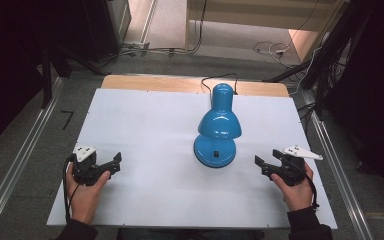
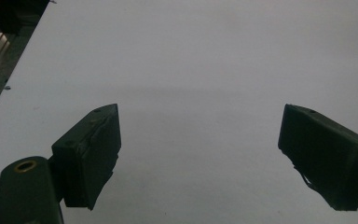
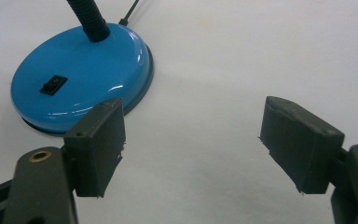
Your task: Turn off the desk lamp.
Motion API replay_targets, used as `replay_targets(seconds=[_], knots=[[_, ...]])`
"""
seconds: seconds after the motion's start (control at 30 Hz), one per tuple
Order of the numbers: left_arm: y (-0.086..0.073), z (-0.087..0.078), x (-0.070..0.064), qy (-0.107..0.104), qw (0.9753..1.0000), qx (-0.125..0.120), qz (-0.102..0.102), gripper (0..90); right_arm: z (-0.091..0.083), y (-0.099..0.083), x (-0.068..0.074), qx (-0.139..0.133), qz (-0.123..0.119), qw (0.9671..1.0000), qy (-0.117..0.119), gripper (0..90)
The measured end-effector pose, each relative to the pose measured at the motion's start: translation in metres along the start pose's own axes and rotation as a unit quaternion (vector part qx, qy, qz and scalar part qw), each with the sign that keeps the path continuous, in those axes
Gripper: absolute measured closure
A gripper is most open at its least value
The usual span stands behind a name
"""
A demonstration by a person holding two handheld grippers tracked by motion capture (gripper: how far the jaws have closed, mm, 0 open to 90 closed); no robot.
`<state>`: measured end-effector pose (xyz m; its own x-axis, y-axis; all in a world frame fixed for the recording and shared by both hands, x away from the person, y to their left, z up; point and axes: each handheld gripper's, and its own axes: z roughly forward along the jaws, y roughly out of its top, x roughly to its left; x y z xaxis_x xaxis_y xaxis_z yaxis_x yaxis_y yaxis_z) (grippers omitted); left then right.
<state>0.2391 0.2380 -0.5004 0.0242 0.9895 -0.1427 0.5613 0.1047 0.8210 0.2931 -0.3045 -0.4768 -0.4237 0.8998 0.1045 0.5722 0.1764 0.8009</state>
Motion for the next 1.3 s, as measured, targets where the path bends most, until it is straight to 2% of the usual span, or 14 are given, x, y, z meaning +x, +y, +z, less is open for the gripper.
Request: replay_targets(seconds=[1.3], knots=[[0.0, 0.0, 0.0, -0.001, 1.0, 0.001, -0.001, 13.8, -0.014, -0.009, -0.015, -0.001, 0.012, 0.9998, -0.014, 20.4]])
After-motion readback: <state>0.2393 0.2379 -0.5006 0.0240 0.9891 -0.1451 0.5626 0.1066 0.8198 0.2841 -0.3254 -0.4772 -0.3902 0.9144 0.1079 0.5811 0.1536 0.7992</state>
